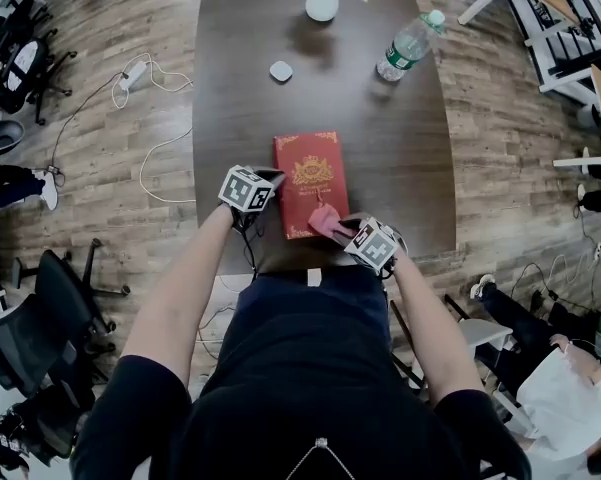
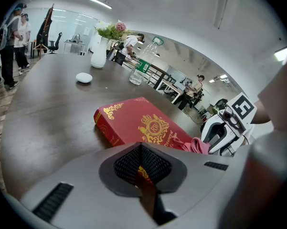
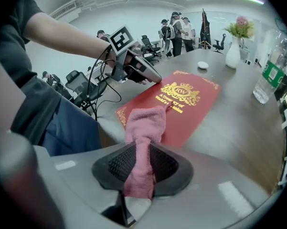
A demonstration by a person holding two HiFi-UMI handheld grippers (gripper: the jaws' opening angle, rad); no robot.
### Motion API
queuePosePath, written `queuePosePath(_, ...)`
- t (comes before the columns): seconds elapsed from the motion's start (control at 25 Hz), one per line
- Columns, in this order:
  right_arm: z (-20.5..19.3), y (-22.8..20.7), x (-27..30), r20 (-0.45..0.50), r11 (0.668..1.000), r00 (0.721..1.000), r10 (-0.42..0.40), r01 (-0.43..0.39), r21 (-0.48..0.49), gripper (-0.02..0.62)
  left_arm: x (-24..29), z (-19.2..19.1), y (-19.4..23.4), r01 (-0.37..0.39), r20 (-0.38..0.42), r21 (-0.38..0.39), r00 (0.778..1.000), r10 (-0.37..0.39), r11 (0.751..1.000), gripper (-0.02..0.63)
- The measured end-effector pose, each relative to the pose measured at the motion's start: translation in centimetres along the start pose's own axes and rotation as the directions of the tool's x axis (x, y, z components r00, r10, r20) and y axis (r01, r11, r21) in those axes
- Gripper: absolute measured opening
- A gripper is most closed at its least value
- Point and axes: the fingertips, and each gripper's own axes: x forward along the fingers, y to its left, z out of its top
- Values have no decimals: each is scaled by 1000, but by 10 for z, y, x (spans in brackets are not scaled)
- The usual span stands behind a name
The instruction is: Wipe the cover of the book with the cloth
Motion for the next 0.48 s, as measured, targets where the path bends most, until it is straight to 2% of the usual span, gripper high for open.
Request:
queuePosePath(0.24,-13,-20,-15,10,998,998,-58,58,36,98,0,0,1,-5,-3,-2,1000,5,1000,-5)
queuePosePath(0.48,-23,-32,-20,41,987,995,-94,87,137,98,1,-1,1,-8,-2,-4,1000,8,1000,-5)
